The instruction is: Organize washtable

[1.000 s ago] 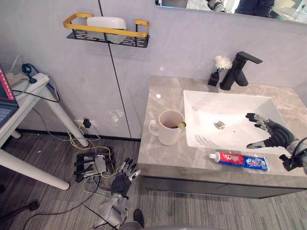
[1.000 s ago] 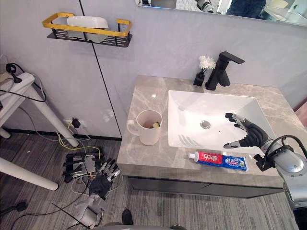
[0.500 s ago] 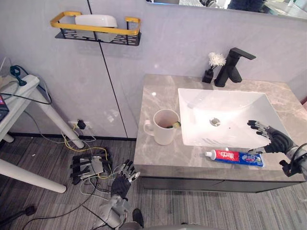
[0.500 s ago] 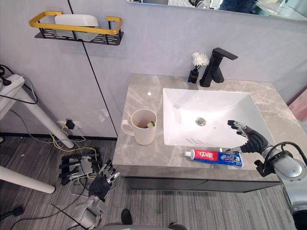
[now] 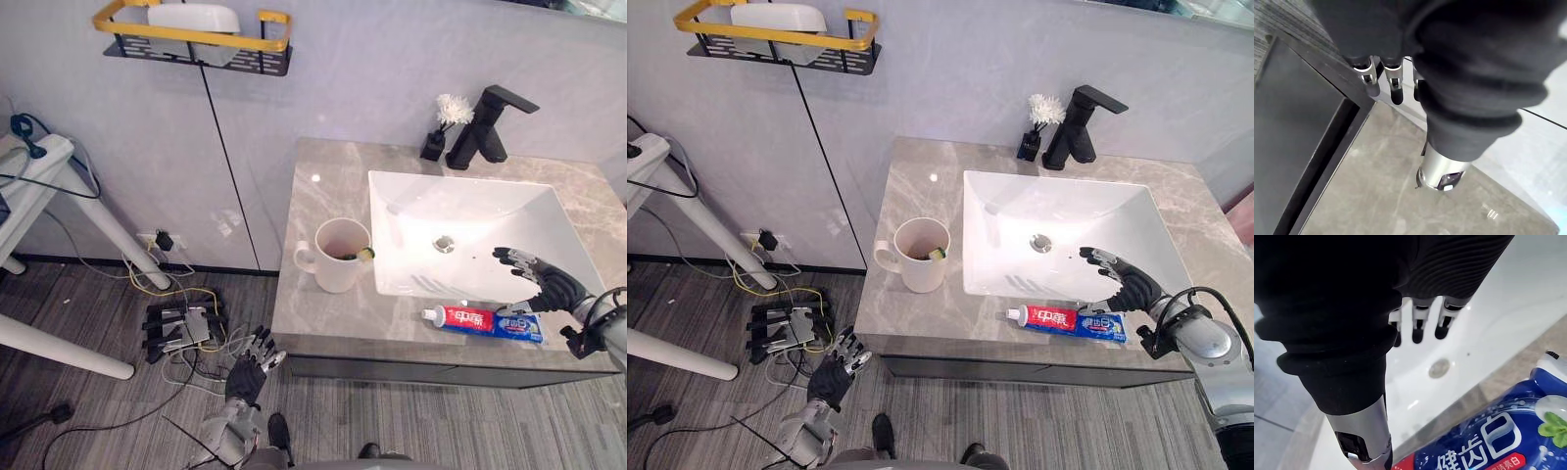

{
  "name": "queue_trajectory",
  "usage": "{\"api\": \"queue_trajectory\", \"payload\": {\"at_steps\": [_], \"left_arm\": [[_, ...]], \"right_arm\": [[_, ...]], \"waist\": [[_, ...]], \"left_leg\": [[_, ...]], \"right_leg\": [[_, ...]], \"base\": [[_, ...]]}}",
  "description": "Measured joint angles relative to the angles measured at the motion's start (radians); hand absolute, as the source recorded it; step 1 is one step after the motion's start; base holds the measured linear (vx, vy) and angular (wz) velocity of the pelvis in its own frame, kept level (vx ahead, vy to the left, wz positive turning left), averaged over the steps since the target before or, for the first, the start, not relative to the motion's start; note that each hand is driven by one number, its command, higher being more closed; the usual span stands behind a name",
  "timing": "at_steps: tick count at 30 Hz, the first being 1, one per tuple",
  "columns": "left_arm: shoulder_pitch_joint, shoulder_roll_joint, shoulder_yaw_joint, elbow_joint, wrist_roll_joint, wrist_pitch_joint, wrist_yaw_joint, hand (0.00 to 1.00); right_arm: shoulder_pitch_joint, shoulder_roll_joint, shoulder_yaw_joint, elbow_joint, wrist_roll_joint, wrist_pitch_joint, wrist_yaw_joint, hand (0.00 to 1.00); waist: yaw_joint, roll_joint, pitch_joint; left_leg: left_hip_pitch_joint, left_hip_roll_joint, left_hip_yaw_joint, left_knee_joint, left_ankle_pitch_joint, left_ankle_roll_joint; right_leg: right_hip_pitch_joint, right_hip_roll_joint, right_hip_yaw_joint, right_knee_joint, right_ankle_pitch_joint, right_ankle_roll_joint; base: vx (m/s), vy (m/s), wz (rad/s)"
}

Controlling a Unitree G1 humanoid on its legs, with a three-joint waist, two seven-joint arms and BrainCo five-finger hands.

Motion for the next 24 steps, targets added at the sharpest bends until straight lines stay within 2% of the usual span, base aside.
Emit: {"api": "queue_trajectory", "payload": {"at_steps": [4, 11, 16, 24], "left_arm": [[-0.004, 0.004, 0.0, -0.001, 0.0, 0.0, 0.0, 0.0], [-0.003, 0.004, 0.0, -0.001, -0.001, 0.001, -0.002, 0.0], [-0.003, 0.004, 0.0, -0.006, -0.001, 0.001, -0.002, 0.0], [-0.006, 0.005, 0.001, -0.013, -0.001, 0.001, 0.0, 0.0]], "right_arm": [[0.0, -0.014, 0.015, -0.012, 0.0, -0.001, 0.006, 0.0], [0.001, -0.032, 0.026, -0.012, -0.001, -0.001, 0.02, 0.0], [0.001, -0.046, 0.026, -0.012, 0.0, -0.002, 0.02, 0.0], [0.0, -0.084, 0.02, -0.014, 0.002, -0.024, 0.02, 0.0]], "waist": [[0.0, -0.005, 0.025], [0.001, -0.006, 0.032], [0.0, -0.005, 0.065], [-0.002, -0.009, 0.103]], "left_leg": [[-0.006, -0.002, -0.004, 0.005, 0.0, 0.0], [-0.02, -0.001, -0.005, 0.007, 0.0, 0.0], [-0.025, -0.001, -0.006, 0.007, 0.0, 0.0], [-0.053, 0.001, 0.004, 0.007, 0.0, 0.0]], "right_leg": [[-0.002, 0.0, -0.004, -0.001, 0.001, -0.001], [-0.016, 0.0, 0.0, -0.001, 0.001, -0.001], [-0.02, 0.0, 0.002, -0.001, 0.001, -0.001], [-0.058, 0.001, 0.016, 0.003, 0.001, -0.002]], "base": [[0.01, 0.004, 0.02], [0.02, 0.0, 0.01], [0.0, 0.0, 0.0], [0.01, -0.001, -0.03]]}}
